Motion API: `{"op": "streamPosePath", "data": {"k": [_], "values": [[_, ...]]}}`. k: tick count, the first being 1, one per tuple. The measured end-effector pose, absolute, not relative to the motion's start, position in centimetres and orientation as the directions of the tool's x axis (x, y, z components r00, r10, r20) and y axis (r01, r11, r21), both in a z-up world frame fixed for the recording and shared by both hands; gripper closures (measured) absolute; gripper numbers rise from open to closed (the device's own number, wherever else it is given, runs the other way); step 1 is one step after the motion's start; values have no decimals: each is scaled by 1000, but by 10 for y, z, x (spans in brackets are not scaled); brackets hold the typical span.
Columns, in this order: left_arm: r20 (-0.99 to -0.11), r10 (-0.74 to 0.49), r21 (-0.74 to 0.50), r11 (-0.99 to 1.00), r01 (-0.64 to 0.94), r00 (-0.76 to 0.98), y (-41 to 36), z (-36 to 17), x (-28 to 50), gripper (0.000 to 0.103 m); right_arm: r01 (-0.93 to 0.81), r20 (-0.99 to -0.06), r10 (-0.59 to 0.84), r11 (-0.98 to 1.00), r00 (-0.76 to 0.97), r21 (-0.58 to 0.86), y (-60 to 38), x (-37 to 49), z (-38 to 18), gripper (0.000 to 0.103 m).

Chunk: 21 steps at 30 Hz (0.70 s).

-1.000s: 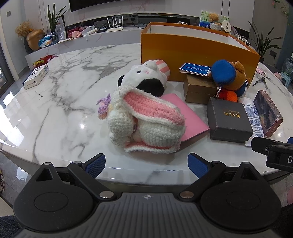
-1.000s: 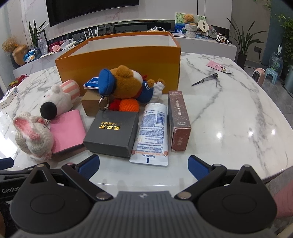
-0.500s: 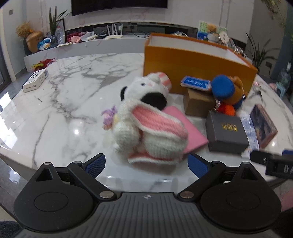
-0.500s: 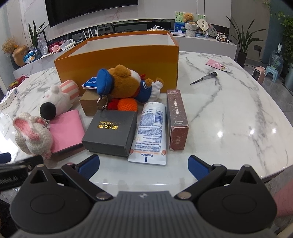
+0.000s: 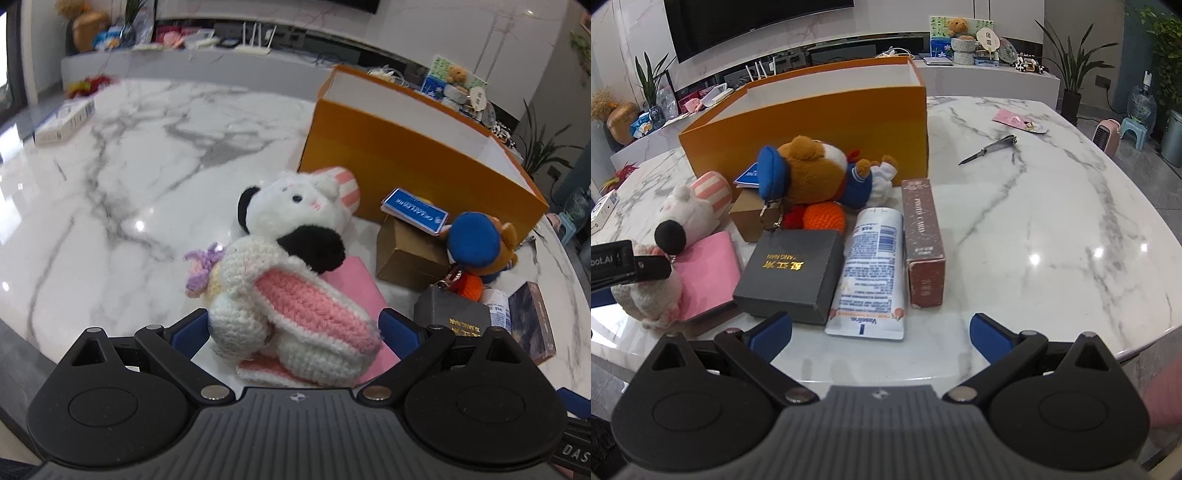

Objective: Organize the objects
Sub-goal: 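Move the left tool to the crocheted bunny while the right tool approaches the brown photo card box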

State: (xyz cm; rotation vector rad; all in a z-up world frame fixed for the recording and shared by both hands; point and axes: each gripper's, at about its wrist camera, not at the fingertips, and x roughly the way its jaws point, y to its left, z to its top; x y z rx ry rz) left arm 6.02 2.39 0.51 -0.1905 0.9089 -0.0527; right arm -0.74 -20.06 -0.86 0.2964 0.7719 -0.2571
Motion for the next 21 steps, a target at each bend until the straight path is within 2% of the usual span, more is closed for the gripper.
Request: {"op": "streamPosePath", "data": {"k": [15,19,21], "values": [[-768,-110,-204,976,-78,631,28,-11,62,0,375,-681,-117,894,723,245,-238,18,-10,2],[-771,-114,-196,979,-63,627,28,-12,61,0,401,-698,-102,872,709,280,-248,26,-17,25],[-772,-115,-195,979,-62,625,28,-12,62,0,411,-712,-101,869,695,277,-251,29,-21,29]]}}
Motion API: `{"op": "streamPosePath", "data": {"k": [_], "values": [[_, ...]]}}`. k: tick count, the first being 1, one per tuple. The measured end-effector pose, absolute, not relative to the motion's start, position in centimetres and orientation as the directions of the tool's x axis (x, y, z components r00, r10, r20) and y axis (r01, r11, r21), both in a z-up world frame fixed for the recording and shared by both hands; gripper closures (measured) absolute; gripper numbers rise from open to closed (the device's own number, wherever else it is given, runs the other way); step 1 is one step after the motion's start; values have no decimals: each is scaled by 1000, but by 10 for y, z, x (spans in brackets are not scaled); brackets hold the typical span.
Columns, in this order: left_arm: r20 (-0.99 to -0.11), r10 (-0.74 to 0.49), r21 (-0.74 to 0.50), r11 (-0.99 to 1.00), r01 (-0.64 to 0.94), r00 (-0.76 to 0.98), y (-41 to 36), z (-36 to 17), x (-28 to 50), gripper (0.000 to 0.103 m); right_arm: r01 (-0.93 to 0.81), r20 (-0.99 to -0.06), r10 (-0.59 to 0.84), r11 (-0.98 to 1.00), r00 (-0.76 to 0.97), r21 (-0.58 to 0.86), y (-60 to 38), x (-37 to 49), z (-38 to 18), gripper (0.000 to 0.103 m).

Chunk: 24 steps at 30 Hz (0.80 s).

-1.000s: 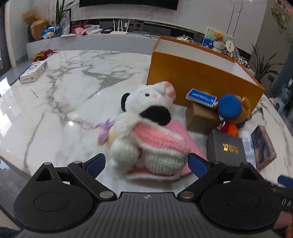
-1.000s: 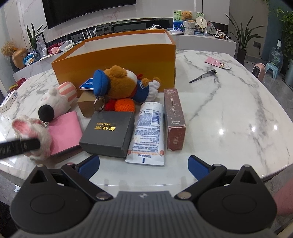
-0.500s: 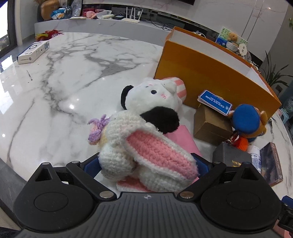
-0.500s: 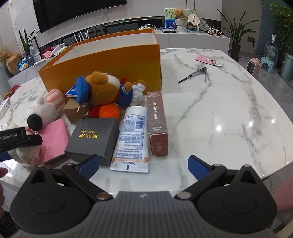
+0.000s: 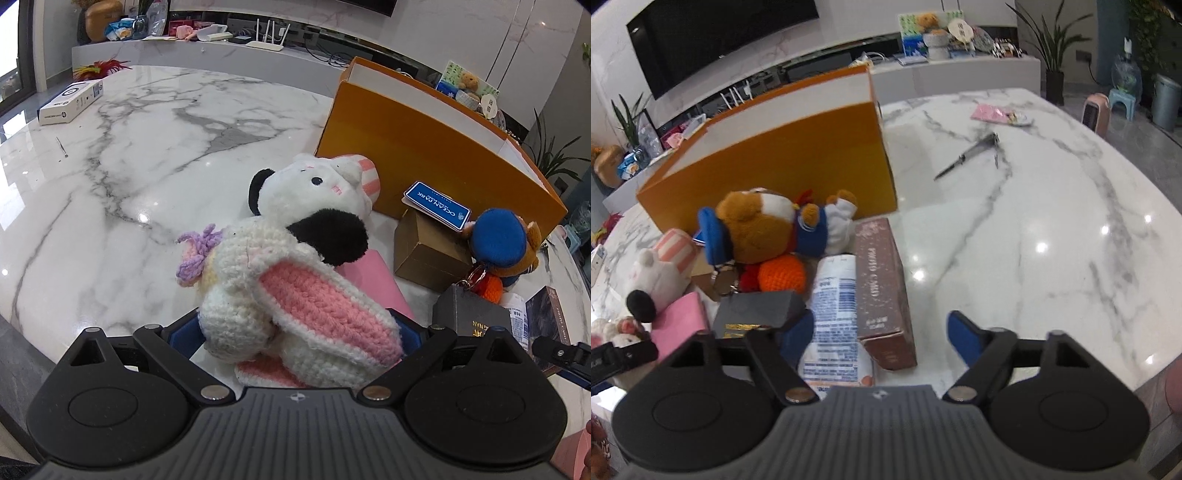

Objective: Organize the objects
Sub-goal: 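Move the left tool to the crocheted bunny while the right tool approaches the brown photo card box, then close the left tool on the bunny while the right tool grasps the photo card box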

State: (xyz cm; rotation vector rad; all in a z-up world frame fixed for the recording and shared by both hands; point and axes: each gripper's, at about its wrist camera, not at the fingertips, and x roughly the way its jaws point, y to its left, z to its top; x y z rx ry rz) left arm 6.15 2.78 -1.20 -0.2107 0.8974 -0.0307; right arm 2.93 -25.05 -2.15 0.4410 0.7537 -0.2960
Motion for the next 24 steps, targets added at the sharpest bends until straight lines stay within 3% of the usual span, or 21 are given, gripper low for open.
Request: {"op": "streamPosePath", "data": {"k": [2,9,11,24], "values": [[-772,-117,-198,978,-61,624,28,-12,61,0,415,-716,-107,869,689,269,-252,32,-24,43],[-770,-117,-187,981,-47,627,28,-14,62,0,399,-728,-105,884,678,244,-256,41,-26,61],[-770,-119,-189,981,-46,626,28,-15,62,0,386,-725,-111,895,679,224,-254,43,-25,74],[-769,-130,-217,974,-64,626,36,-19,62,0,363,-713,-77,895,697,259,-263,48,-27,75]]}}
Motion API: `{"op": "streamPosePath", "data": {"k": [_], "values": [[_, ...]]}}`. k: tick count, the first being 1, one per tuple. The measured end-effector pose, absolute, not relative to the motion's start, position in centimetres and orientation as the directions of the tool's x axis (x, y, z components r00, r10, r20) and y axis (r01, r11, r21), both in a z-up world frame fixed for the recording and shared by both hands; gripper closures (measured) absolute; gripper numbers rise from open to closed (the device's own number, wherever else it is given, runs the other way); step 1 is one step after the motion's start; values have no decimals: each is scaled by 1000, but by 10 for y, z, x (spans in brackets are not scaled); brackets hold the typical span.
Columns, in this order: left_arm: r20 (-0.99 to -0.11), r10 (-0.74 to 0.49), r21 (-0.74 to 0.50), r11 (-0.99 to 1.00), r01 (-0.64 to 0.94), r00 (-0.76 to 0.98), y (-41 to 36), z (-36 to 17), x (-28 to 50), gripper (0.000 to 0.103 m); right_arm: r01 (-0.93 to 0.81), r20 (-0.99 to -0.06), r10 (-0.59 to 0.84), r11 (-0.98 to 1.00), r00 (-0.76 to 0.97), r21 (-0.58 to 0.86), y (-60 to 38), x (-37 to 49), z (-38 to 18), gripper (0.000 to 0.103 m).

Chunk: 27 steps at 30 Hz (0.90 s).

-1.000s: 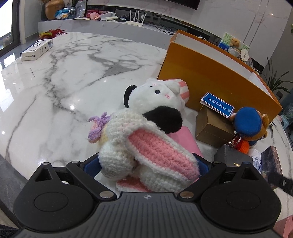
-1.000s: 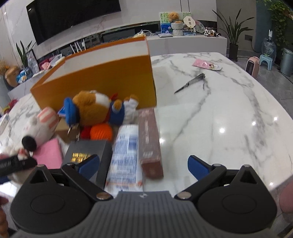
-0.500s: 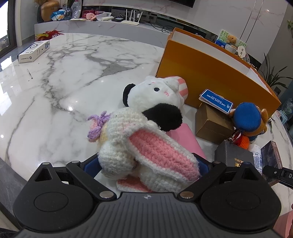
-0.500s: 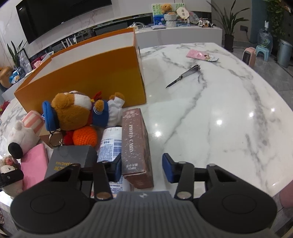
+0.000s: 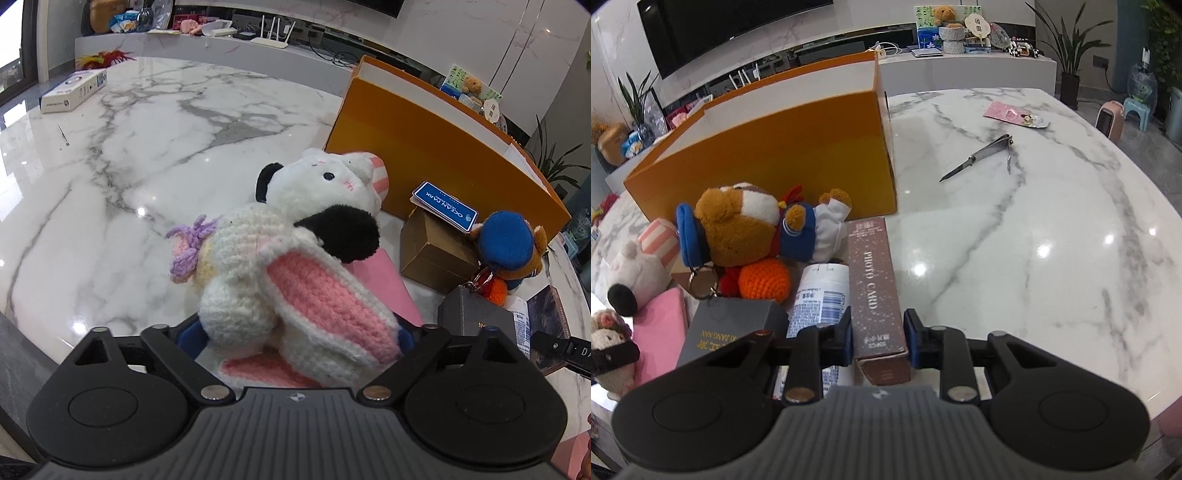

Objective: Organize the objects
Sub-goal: 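Close the left tool on the bunny while the right tool grasps the photo card box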

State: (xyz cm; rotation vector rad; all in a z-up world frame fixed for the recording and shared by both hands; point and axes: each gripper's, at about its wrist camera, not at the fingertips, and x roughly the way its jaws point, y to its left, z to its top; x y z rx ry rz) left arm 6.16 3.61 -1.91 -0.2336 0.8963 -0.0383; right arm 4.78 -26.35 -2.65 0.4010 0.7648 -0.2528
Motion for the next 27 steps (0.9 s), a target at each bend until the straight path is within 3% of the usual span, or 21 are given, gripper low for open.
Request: {"op": "streamPosePath", "data": {"k": [4,13,27], "values": [[-762,-131,-228,971,-72,635,40,-17,61,13,355,-706,-80,900,703,252,-260,45,-25,76],[-752,-137,-253,963,-90,645,47,-16,57,30,349,-673,-81,896,735,274,-262,31,-19,78],[-748,-130,-244,966,-87,651,55,-10,41,34,351,-653,-62,879,755,322,-264,16,-15,78]]}}
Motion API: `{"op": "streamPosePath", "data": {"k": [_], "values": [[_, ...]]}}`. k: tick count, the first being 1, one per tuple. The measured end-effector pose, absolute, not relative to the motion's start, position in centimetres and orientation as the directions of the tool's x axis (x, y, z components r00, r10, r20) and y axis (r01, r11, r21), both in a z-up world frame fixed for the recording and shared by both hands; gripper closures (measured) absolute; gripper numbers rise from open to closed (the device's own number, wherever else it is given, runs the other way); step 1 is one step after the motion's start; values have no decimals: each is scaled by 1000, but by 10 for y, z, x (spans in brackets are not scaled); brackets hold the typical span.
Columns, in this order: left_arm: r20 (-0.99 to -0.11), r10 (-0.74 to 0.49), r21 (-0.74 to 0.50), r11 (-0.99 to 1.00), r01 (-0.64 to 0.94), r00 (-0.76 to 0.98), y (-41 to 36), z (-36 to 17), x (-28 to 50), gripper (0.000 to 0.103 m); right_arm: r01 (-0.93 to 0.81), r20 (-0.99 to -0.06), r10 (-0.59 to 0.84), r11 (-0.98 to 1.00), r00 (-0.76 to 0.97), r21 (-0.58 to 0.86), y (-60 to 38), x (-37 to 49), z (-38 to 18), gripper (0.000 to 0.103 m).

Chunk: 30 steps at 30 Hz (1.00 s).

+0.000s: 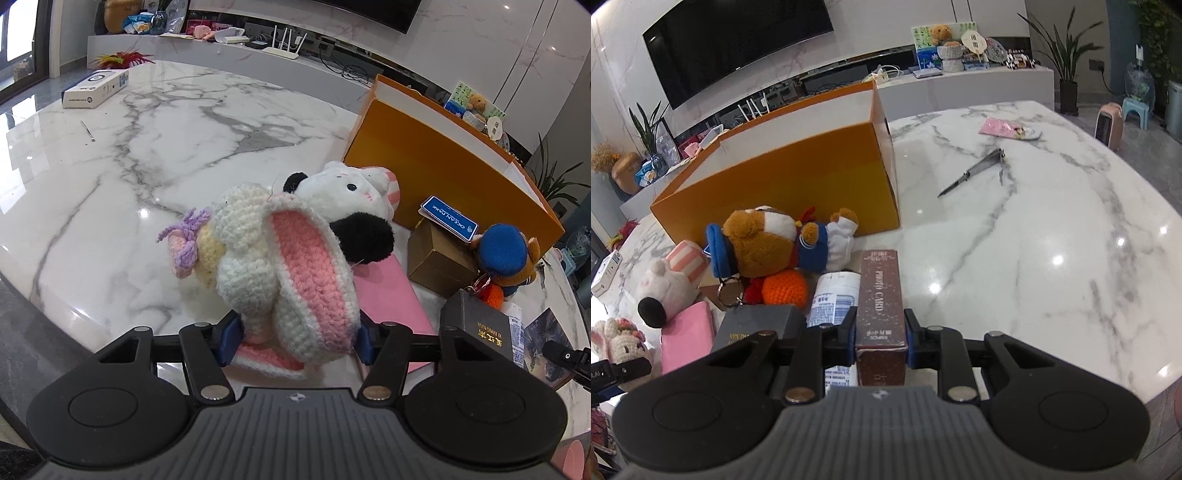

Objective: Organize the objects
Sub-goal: 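Close the left tool on the bunny while the right tool grasps the photo card box, then carry the bunny and photo card box into the orange box with both tools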

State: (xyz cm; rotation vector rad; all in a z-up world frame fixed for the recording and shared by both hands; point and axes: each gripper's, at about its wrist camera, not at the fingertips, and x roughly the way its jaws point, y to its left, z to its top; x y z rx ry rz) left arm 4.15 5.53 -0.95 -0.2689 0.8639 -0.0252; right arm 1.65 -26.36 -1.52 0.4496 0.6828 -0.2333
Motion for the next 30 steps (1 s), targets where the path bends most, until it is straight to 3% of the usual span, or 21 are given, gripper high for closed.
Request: {"op": "streamPosePath", "data": {"k": [6,10,15,19,23,30], "values": [[-751,-127,-247,964,-97,648,59,-10,39,33,351,-686,-50,885,726,307,-261,22,-23,77],[-752,-121,-234,968,-91,649,58,-11,38,33,336,-664,-33,881,747,334,-261,33,-23,55],[-754,-119,-228,970,-89,646,58,-12,38,33,349,-674,-23,868,739,353,-262,44,-31,60],[-754,-120,-227,970,-85,646,58,-12,38,32,390,-665,-39,835,745,388,-272,40,-33,76],[-754,-118,-224,971,-85,646,58,-12,38,32,417,-662,-6,782,749,464,-286,35,-39,79],[-725,-114,-204,977,-54,679,59,0,29,33,391,-648,-3,800,762,456,-277,25,-33,79]]}}
